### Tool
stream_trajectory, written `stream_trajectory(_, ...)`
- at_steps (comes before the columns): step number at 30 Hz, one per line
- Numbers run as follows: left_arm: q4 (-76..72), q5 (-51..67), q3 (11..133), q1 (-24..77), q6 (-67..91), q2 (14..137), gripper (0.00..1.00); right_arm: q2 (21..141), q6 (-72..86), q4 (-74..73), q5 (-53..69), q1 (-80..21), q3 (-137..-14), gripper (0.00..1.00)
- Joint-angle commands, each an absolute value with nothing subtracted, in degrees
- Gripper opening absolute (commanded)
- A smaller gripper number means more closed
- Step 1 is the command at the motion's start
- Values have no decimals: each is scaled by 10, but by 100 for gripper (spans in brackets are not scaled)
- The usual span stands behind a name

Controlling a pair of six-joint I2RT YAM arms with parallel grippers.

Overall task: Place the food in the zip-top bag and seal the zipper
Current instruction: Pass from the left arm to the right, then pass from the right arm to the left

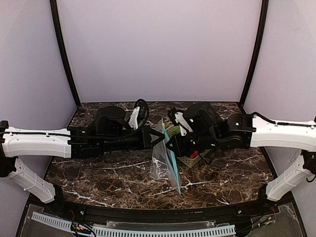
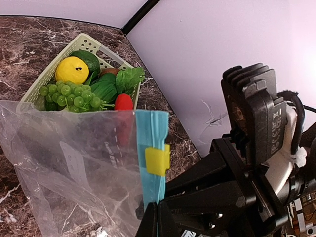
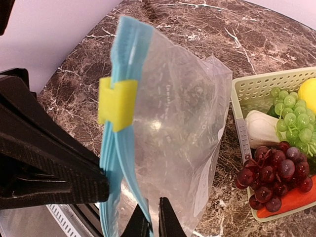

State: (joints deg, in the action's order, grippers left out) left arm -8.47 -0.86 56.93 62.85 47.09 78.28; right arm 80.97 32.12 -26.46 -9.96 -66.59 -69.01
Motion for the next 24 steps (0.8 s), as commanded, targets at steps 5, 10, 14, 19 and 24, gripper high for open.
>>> stream_trajectory(5, 39, -68, 596, 626, 419, 749, 1, 795, 373, -288, -146, -663, -685, 0)
stream_trajectory(10, 115, -109, 610, 626, 390, 743, 1, 782, 401, -288, -150, -656, -669, 0)
stream_trajectory(14, 137, -118, 619, 626, 387, 746, 2, 782, 419, -285, -153, -655, -666, 0)
stream_trajectory(19, 79, -52, 620, 627, 398, 767, 24, 788, 423, -259, -135, -655, -671, 0)
stream_trajectory(24, 41, -18, 624, 639, 413, 800, 57, 794, 431, -244, -131, -654, -675, 0)
